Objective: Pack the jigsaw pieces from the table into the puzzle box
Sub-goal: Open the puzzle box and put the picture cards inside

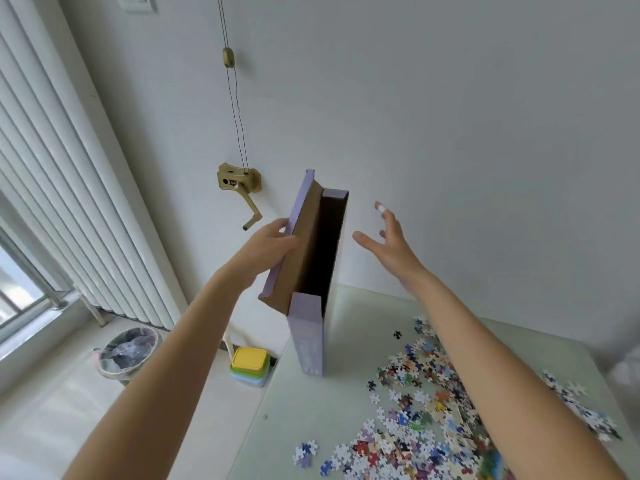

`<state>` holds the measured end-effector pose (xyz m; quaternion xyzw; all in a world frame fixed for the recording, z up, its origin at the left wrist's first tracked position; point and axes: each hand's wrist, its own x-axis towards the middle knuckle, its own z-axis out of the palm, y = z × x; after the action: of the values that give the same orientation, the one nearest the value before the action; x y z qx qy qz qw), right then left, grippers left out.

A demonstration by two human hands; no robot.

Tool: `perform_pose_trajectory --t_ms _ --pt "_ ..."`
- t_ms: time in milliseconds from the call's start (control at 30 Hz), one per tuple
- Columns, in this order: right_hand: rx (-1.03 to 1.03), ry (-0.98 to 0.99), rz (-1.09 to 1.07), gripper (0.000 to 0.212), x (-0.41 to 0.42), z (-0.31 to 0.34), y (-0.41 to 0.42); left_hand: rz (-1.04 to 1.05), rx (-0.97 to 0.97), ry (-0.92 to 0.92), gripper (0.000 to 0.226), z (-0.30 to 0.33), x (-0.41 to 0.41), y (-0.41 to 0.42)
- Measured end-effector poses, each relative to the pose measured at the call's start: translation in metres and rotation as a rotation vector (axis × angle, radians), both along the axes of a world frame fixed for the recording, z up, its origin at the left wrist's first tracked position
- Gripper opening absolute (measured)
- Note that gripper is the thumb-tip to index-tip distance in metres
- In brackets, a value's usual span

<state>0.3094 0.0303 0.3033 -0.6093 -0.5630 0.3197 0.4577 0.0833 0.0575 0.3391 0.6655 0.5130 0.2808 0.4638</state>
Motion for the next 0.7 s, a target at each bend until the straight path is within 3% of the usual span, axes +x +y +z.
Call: perform_pose_trajectory --t_ms 133,233,433,600,700 --pt "0.040 -0.115 0.043 0.082 0.008 0.023 0.019 -0.108 0.264 0.208 0.047 0.004 -0.009 -0.002" --pt "-0.047 -0.033 0.121 0.088 0.010 0.023 0.017 -0.154 0.535 0.356 0.047 0.000 -0.014 -0.006" --pt "0.027 -0.166 0.103 0.085 0.021 0.014 0.003 -0.165 0.696 0.427 0.048 -0.017 -0.024 -0.017" --pt "0.050 -0.055 0.150 0.073 0.021 0.011 -0.003 0.117 0.915 0.563 0.064 -0.029 -0.042 -0.031" --pt "0.076 0.051 0.077 0.070 0.023 0.010 -0.005 0.272 0.852 0.341 0.085 -0.049 -0.056 -0.042"
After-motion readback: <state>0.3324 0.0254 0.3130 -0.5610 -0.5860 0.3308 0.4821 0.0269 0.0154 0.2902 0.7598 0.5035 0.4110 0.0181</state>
